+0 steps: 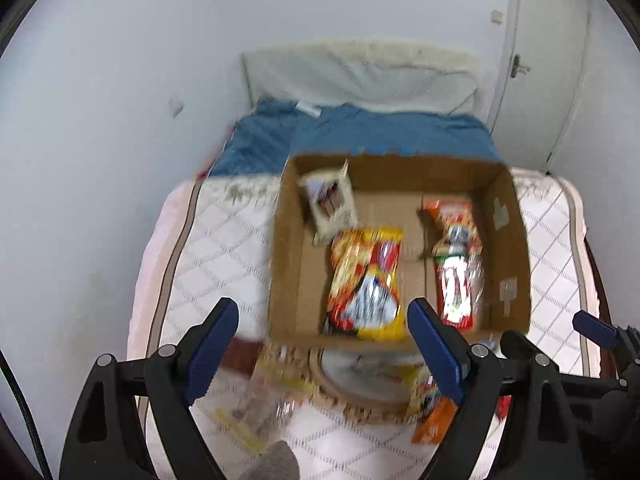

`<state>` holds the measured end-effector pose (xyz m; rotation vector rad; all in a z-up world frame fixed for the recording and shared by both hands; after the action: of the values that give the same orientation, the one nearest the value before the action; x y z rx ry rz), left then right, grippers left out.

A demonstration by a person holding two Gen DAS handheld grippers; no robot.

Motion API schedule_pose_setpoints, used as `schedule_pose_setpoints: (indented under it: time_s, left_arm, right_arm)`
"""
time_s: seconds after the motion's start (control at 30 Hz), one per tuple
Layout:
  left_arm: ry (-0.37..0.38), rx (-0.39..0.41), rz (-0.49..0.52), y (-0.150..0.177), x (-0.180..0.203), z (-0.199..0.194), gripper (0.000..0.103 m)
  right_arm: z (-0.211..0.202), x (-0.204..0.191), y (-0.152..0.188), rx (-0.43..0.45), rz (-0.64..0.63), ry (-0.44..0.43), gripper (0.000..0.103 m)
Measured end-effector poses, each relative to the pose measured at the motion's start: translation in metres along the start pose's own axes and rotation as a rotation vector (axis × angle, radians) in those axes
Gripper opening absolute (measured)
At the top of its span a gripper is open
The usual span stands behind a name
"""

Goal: Organize snacks
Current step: 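Grasp the clear bread bag with left gripper while right grasps orange Caizhen bag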

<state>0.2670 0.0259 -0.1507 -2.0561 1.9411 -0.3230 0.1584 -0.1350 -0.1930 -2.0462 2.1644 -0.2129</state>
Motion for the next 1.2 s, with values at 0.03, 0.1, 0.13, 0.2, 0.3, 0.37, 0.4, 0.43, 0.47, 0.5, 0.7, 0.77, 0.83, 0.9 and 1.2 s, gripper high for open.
schedule_pose_setpoints:
  time_s: [0.03, 0.1, 0.13, 0.2, 0.3, 0.37, 0.4, 0.43, 0.47, 0.5, 0.7, 0.77, 0.83, 0.9, 1.2]
  left_arm:
    - [0.003, -0.021, -0.002, 0.010, -0.001, 0.003, 0.086]
    - [-0.008, -0.064, -0.008, 0.031, -0.006, 0.013, 0.086]
    - [-0.015, -0.082, -0.012, 0.040, -0.008, 0.019, 0.086]
    - [-0.016, -0.130, -0.028, 0.060, -0.014, 0.034, 0.086]
    - [-0.016, -0.213, -0.071, 0.088, -0.026, 0.062, 0.086]
    - [-0.021, -0.259, -0.098, 0.106, -0.035, 0.079, 0.086]
    - [-0.023, -0.278, -0.108, 0.114, -0.040, 0.086, 0.086]
    - [-0.028, -0.291, -0.115, 0.122, -0.044, 0.091, 0.086]
    - [-0.035, -0.303, -0.120, 0.129, -0.049, 0.096, 0.086]
    - [-0.038, -0.317, -0.126, 0.136, -0.053, 0.100, 0.086]
    - [-0.039, -0.386, -0.186, 0.157, -0.084, 0.116, 0.086]
    - [-0.033, -0.388, -0.204, 0.153, -0.092, 0.118, 0.086]
    - [-0.025, -0.383, -0.209, 0.143, -0.100, 0.118, 0.086]
    - [-0.037, -0.384, -0.171, 0.131, -0.104, 0.122, 0.086]
    - [-0.117, -0.495, 0.185, 0.081, -0.073, 0.186, 0.086]
  right_arm:
    - [0.007, 0.002, 0.008, -0.031, 0.002, -0.011, 0.100]
    - [0.022, 0.005, 0.022, -0.089, -0.008, -0.025, 0.100]
    - [0.031, 0.008, 0.029, -0.117, -0.013, -0.025, 0.100]
    - [0.057, 0.012, 0.049, -0.204, -0.036, -0.016, 0.100]
    - [0.095, 0.014, 0.073, -0.326, -0.096, 0.012, 0.100]
    - [0.118, 0.015, 0.087, -0.399, -0.132, 0.035, 0.100]
    - [0.128, 0.015, 0.092, -0.424, -0.146, 0.047, 0.100]
    - [0.137, 0.015, 0.096, -0.446, -0.161, 0.057, 0.100]
    - [0.147, 0.015, 0.101, -0.469, -0.180, 0.069, 0.100]
    - [0.154, 0.014, 0.103, -0.481, -0.190, 0.074, 0.100]
    - [0.183, 0.013, 0.117, -0.557, -0.174, 0.062, 0.087]
    - [0.183, 0.015, 0.118, -0.558, -0.135, 0.045, 0.082]
    - [0.178, 0.015, 0.118, -0.571, -0.093, 0.011, 0.073]
    - [0.174, 0.014, 0.118, -0.593, -0.048, -0.050, 0.067]
    - [0.180, 0.004, 0.114, -0.695, 0.034, -0.175, 0.072]
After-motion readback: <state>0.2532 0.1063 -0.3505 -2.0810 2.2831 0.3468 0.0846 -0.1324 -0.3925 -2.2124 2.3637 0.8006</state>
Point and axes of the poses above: each gripper's, at about its wrist camera, not at the fingertips, and z roughly the way its jaws point, x to its right, y to its underside, the point moved 6 cm from there along z, roughly the way its jaws point, and after that the axes turned 15 degrees about -x, right-handed, at the moved point
